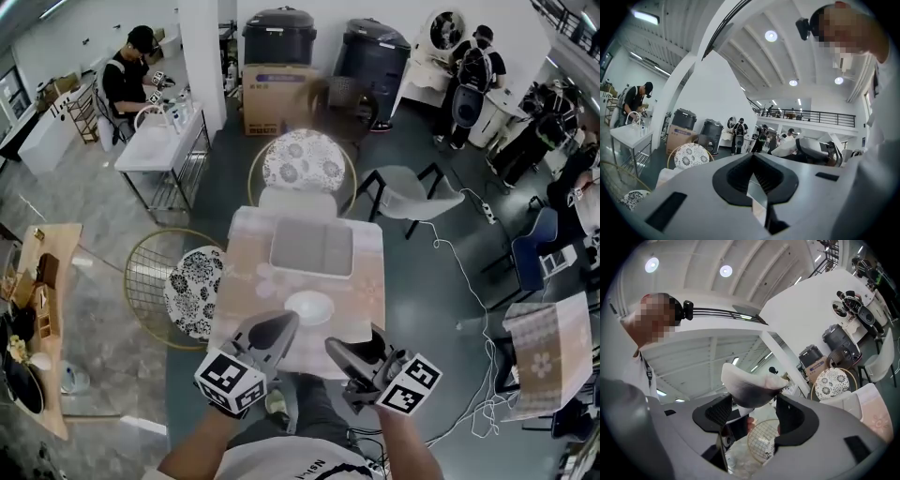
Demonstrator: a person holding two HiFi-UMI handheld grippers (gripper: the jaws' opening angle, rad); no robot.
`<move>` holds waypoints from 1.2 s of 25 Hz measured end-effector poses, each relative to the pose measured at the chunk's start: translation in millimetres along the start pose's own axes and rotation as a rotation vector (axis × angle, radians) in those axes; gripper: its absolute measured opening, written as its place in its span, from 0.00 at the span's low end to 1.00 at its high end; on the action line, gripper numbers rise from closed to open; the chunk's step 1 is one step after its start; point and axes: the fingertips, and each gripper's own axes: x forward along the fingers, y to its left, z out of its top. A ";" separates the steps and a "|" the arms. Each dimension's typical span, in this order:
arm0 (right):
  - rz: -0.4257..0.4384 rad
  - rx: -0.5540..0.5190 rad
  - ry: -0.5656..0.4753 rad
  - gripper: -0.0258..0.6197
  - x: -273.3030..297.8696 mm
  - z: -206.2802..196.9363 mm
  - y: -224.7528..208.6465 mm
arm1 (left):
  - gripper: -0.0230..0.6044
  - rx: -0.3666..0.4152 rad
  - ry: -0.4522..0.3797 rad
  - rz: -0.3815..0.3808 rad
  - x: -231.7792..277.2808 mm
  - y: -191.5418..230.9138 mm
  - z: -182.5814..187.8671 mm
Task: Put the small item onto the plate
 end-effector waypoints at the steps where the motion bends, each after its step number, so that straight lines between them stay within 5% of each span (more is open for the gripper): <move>1: -0.001 -0.001 0.019 0.49 2.5 -3.0 -6.0 | 0.04 -0.008 0.003 0.008 3.3 4.0 -2.0; 16: 0.070 -0.037 0.253 0.49 50.0 -39.3 -121.4 | 0.04 -0.025 0.013 0.125 86.7 78.5 -35.9; 30: -0.040 -0.128 0.482 0.49 53.4 -166.4 -205.7 | 0.04 -0.103 0.088 0.137 94.3 126.4 -147.3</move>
